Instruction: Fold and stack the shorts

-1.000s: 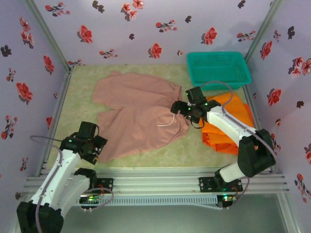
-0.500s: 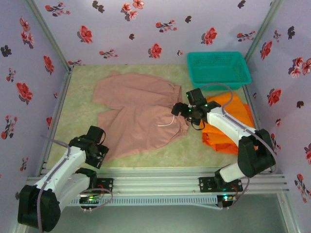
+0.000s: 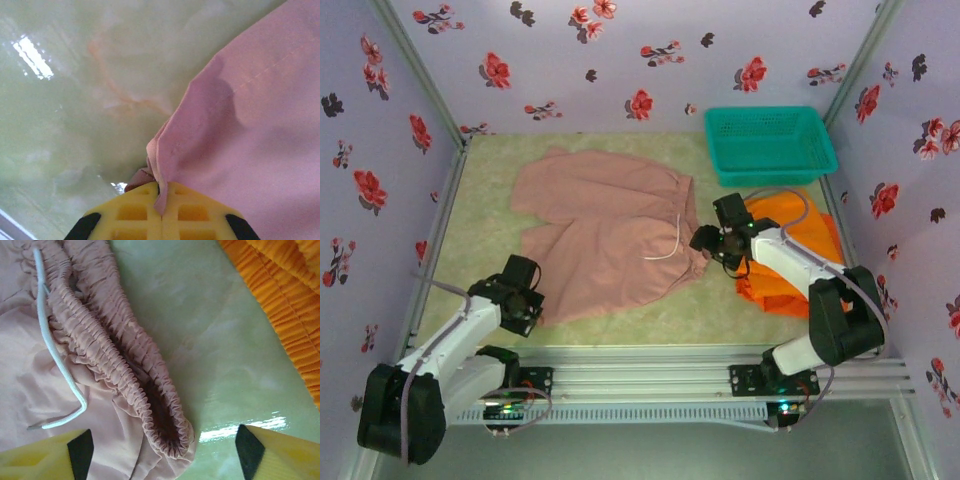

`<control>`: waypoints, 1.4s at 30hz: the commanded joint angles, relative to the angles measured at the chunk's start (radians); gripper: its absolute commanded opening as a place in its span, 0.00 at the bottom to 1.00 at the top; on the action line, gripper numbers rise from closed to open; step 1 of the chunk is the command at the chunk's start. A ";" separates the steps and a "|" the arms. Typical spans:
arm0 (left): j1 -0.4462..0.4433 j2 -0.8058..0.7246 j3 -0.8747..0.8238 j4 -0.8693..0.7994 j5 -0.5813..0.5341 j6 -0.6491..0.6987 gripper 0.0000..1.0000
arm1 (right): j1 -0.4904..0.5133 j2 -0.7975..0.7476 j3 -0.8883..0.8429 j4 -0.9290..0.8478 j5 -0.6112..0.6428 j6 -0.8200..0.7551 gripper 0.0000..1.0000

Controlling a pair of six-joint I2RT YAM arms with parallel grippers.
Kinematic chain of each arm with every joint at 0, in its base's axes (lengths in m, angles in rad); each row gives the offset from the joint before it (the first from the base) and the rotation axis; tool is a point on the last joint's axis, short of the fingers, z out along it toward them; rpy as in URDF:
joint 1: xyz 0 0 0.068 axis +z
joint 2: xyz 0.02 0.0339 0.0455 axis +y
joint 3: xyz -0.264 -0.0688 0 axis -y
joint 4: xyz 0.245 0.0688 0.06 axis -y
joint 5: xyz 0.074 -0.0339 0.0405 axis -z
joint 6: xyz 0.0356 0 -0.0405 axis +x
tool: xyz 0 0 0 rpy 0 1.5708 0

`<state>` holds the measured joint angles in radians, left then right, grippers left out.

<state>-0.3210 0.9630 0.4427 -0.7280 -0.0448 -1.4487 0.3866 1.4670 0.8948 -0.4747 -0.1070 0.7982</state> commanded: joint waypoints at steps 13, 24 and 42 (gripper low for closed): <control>-0.003 0.006 0.031 0.051 -0.060 0.062 0.00 | 0.017 0.140 -0.011 0.076 -0.053 0.039 0.54; 0.042 -0.060 0.206 -0.057 -0.156 0.253 0.00 | 0.039 0.088 0.062 -0.026 -0.035 0.054 0.00; 0.201 -0.064 0.838 -0.446 -0.247 0.663 0.00 | 0.133 -0.247 0.125 -0.225 -0.011 0.173 0.00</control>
<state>-0.1326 0.8856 1.2037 -1.0630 -0.2207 -0.8932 0.5003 1.2518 0.9997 -0.6315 -0.1562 0.9257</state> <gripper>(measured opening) 0.041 0.074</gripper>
